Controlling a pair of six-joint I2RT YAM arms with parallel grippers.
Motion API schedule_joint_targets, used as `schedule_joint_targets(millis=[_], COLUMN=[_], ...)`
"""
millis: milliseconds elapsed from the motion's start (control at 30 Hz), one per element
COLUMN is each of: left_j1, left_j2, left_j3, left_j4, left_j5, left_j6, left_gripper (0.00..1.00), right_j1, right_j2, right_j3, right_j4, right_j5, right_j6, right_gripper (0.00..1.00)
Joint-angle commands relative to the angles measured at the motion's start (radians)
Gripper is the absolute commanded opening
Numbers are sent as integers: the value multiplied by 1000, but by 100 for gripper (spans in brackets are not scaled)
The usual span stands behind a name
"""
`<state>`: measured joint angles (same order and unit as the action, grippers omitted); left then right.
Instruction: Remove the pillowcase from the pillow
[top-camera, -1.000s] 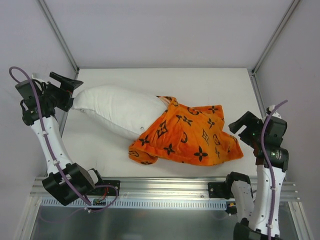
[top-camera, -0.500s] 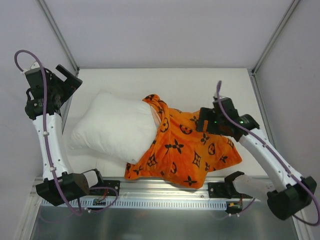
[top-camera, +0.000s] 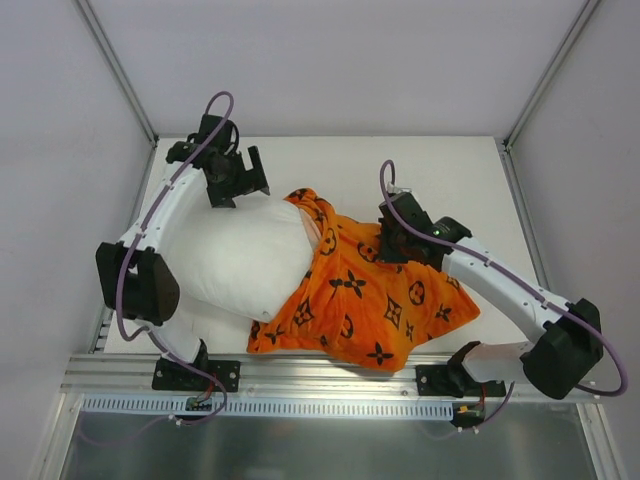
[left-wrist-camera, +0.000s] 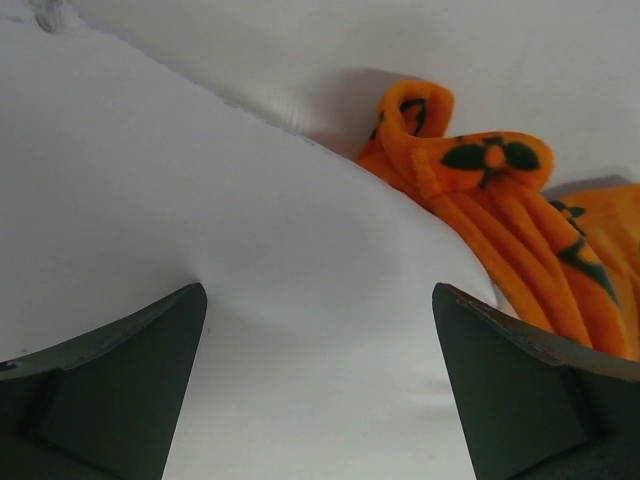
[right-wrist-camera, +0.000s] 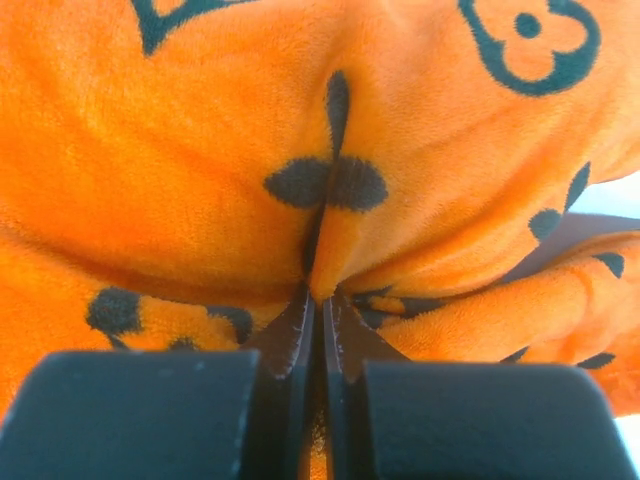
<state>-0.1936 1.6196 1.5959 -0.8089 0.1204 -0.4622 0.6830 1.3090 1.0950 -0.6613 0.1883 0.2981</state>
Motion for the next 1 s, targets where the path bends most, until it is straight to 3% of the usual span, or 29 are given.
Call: schedule_joint_targets(millis=[0,167,200,233,267,300,333,367,433,467,600,767,967], left_j1=[-35,-139,-151,-158,-164,-170,-173,-173,-175,-173,-173,-175,-182], left_j2=[75,202,215,224,227,211,194,172,84,54,-82,-167,-277], left_j3=[58,53,24,9,-16,-42,-89,-112,-166,-178,-205,-254,-323], left_j4=[-69,-70,-70,-64,-52,-39,-27,5,30,39,59,103,175], left_j5=[-103,-145,-131,-122,-126,-130,-123,-98,-90,-88,-39,12,61], left_j6=[-44,-15,-19,-30,-42,-59,-64,-66,-75,-76,-63,-65,-72], left_gripper=[97,98,94,82,19,0,0,0,0,0,0,0,0], right_j1=[15,21,23,26,27,26,27,27,18,3,-124,-307,-355], right_j2=[-50,-45,-44,-42,-48,-50,-53,-68,-95,-112,-214,-232,-78], right_j3=[-26,-37,-37,-35,-35,-32,-24,-21,-21,-27,-73,-168,-178], right_j4=[62,49,45,37,16,0,-21,-59,-89,-90,-54,153,336], right_j5=[36,54,65,80,98,144,170,201,293,307,222,-16,-259], right_j6=[42,49,49,46,44,44,44,44,53,55,130,229,275], right_gripper=[1,1,1,1,1,6,19,57,90,98,96,96,96])
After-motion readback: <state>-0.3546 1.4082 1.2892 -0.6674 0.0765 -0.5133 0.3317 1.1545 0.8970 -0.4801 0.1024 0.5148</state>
